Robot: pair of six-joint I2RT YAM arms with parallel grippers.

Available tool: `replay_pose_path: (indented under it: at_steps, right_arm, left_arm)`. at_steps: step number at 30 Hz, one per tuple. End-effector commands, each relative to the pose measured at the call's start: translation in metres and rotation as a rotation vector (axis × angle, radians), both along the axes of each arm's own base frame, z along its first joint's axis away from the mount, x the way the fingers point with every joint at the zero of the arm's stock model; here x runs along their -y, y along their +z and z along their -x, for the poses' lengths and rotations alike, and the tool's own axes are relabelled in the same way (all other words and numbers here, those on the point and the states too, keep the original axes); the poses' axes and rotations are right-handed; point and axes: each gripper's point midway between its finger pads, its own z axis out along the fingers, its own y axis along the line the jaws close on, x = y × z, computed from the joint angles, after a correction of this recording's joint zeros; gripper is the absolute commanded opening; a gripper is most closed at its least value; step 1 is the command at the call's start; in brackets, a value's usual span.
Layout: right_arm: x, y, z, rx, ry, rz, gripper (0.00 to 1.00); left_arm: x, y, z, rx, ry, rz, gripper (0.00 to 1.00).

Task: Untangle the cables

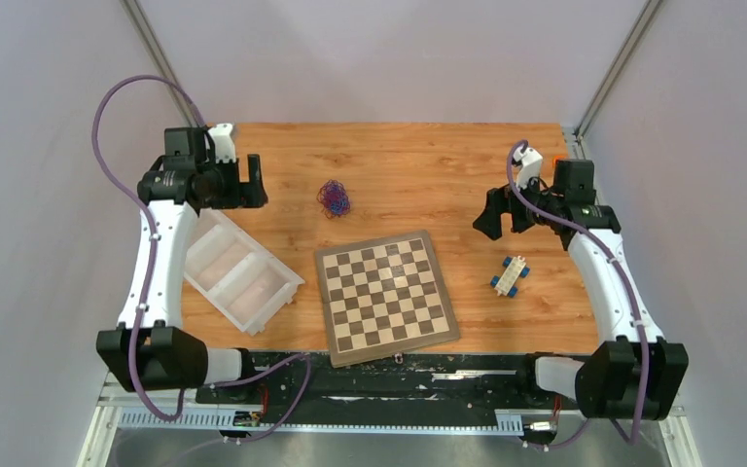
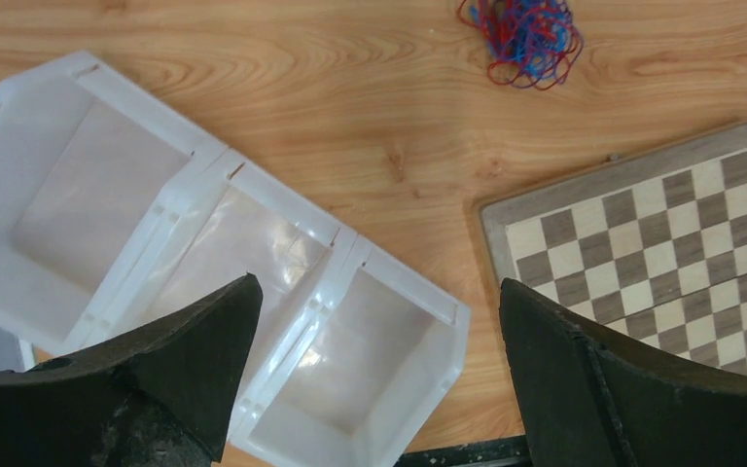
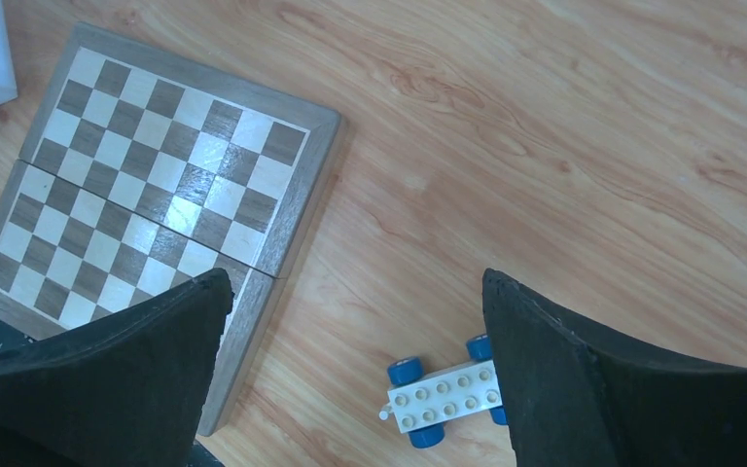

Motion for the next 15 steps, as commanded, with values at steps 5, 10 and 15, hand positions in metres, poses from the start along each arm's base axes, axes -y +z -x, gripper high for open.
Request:
replay_pose_path:
  at_steps: [5,10,15]
  right_arm:
    - [-0.019,0.009,-0.043,-0.030,0.054,-0.123,1.00]
    - [-0.027,-0.002,-0.070,-0.087,0.070,-0.158,1.00]
    - [-0.055,-0.021,-0.091,-0.138,0.119,-0.136,1.00]
  left_arm:
    - [0.064,-0.003,-0.061,0.039,-0.242,0.257,1.00]
    - [0.104,-0.035,-0.090,0.032,-0.309,0.284,1.00]
    - [0.122,-0.074,-0.130,-0.027,-0.303,0.331,1.00]
